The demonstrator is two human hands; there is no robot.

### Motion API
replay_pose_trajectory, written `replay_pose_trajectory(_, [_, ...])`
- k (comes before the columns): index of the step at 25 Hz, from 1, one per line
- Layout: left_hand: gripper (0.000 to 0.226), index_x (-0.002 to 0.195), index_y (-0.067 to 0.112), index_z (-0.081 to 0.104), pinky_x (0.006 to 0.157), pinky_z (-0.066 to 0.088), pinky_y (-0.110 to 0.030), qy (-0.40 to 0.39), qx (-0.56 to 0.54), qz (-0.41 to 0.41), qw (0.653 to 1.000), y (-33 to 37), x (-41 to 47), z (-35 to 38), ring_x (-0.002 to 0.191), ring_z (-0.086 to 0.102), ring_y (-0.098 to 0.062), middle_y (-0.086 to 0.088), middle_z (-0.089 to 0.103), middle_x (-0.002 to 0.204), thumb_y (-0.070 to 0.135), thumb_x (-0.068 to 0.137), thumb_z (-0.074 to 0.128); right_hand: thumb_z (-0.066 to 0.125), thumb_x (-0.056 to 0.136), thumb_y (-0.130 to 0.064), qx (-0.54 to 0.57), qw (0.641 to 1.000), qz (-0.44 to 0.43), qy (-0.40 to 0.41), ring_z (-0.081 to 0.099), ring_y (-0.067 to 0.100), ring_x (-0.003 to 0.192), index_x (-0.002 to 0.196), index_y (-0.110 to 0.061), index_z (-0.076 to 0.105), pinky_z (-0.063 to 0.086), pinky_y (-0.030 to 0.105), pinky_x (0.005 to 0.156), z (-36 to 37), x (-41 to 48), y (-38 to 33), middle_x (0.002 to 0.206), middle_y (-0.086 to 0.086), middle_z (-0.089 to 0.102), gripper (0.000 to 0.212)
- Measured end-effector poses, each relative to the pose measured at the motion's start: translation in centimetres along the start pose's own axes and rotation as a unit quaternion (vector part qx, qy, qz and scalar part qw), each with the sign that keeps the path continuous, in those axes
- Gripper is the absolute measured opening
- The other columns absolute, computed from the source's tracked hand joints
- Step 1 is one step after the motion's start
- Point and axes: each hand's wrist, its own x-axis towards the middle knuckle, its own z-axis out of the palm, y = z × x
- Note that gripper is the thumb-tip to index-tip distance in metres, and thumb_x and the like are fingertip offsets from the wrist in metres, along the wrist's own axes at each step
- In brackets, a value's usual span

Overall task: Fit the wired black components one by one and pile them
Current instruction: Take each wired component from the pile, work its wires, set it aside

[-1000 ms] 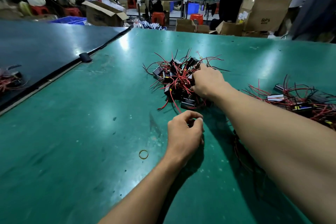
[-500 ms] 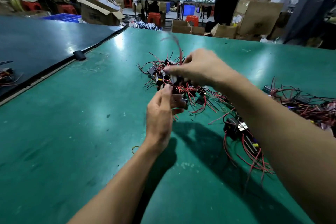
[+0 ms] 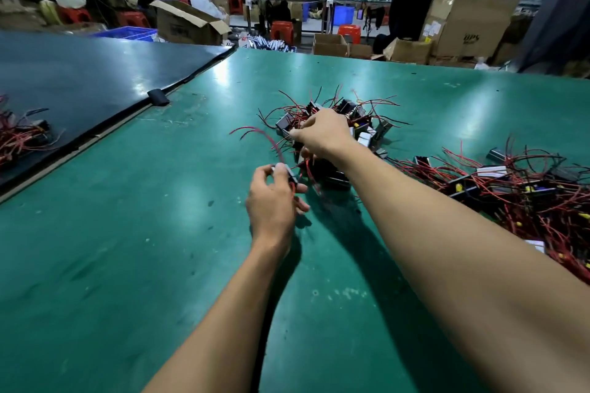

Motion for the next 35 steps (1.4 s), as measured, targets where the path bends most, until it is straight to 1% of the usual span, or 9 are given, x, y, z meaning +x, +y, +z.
replay_pose_trajectory(6, [0.011,0.086,0.020,0.062,0.069,0.056,-0.047,0.067,0.074,0.066,0.993,-0.3,0.3,-0.3,0.071,0.066,-0.024,-0.002,0.068,0.074,0.026,0.094,0.057,0.066,0.089,-0.030,-0.260,0.961,-0.002,0.092,0.065,0.034,0.109,0.108,-0.011,0.069,0.038,0.031,0.072,3.6,1.5,0.5,0.117,0.011,0.068,0.027])
replay_pose_trajectory(11, [0.018,0.081,0.018,0.068,0.070,0.056,-0.042,0.052,0.080,0.072,0.993,-0.1,0.4,-0.4,0.061,0.059,-0.015,0.006,0.064,0.064,0.031,0.089,0.060,0.067,0.084,-0.039,-0.075,0.993,0.058,0.072,0.067,0.029,0.095,0.085,-0.014,0.062,0.041,0.028,0.068,0.1,0.7,-1.3,0.104,0.012,0.070,0.025])
replay_pose_trajectory(15, [0.017,0.076,0.012,0.071,0.068,0.059,-0.043,-0.038,0.099,0.046,0.993,-0.1,0.0,-0.5,0.060,0.063,-0.021,-0.002,0.068,0.065,0.023,0.088,0.068,0.081,0.076,-0.032,0.137,0.990,0.016,0.013,0.040,0.003,0.034,0.058,-0.013,0.062,0.025,0.012,0.035,-6.1,-5.0,-3.0,0.043,-0.010,0.058,0.033])
replay_pose_trajectory(18, [0.012,0.080,0.012,0.074,0.070,0.054,-0.031,-0.146,0.243,0.081,0.956,0.2,-0.6,-0.3,0.059,0.062,-0.019,-0.004,0.070,0.068,0.023,0.085,0.073,0.079,0.080,-0.042,0.208,0.976,-0.057,0.006,0.042,-0.001,0.036,0.079,-0.017,0.074,0.031,0.013,0.034,-10.4,-10.8,-2.0,0.067,-0.007,0.075,0.026])
replay_pose_trajectory(23, [0.027,0.056,0.022,0.061,0.051,0.038,-0.005,-0.203,0.452,0.158,0.854,2.5,-1.9,0.3,0.055,0.054,0.003,0.010,0.062,0.057,0.024,0.075,0.079,0.076,0.073,-0.048,-0.106,0.993,0.055,-0.002,0.068,0.008,0.069,0.098,-0.024,0.059,0.050,0.026,0.061,-9.3,-17.0,4.6,0.077,-0.001,0.073,0.039])
replay_pose_trajectory(26, [0.022,0.058,0.017,0.056,0.063,0.050,-0.025,-0.192,0.547,0.163,0.798,3.1,-2.7,0.5,0.073,0.064,-0.024,-0.006,0.064,0.067,0.020,0.074,0.071,0.069,0.081,-0.041,-0.177,0.979,0.101,-0.002,0.061,0.026,0.082,0.100,-0.021,0.052,0.054,0.037,0.077,-6.7,-18.3,7.9,0.088,0.005,0.062,0.032])
replay_pose_trajectory(28, [0.012,0.068,0.011,0.060,0.068,0.055,-0.037,-0.192,0.583,0.152,0.775,3.7,-3.2,0.6,0.078,0.063,-0.034,-0.013,0.063,0.075,0.019,0.074,0.066,0.066,0.088,-0.048,-0.146,0.986,0.080,-0.018,0.060,0.019,0.079,0.092,-0.021,0.056,0.047,0.030,0.069,-6.2,-18.5,9.0,0.084,0.000,0.061,0.028])
replay_pose_trajectory(32, [0.007,0.075,0.008,0.064,0.067,0.059,-0.039,-0.222,0.617,0.095,0.749,5.3,-3.7,0.3,0.073,0.065,-0.034,-0.016,0.063,0.081,0.014,0.077,0.060,0.053,0.101,-0.032,-0.097,0.993,0.006,-0.066,0.057,-0.007,0.053,0.099,-0.028,0.064,0.039,0.012,0.053,-8.7,-18.1,9.4,0.075,-0.010,0.071,0.012])
replay_pose_trajectory(35, [0.017,0.079,0.001,0.068,0.061,0.062,-0.039,-0.254,0.614,0.029,0.747,6.1,-4.0,-0.3,0.059,0.070,-0.032,-0.017,0.070,0.070,0.006,0.077,0.052,0.063,0.095,-0.015,-0.133,0.986,-0.063,-0.075,0.063,-0.004,0.073,0.107,-0.029,0.071,0.041,0.004,0.066,-10.1,-18.2,9.8,0.084,-0.014,0.071,0.020])
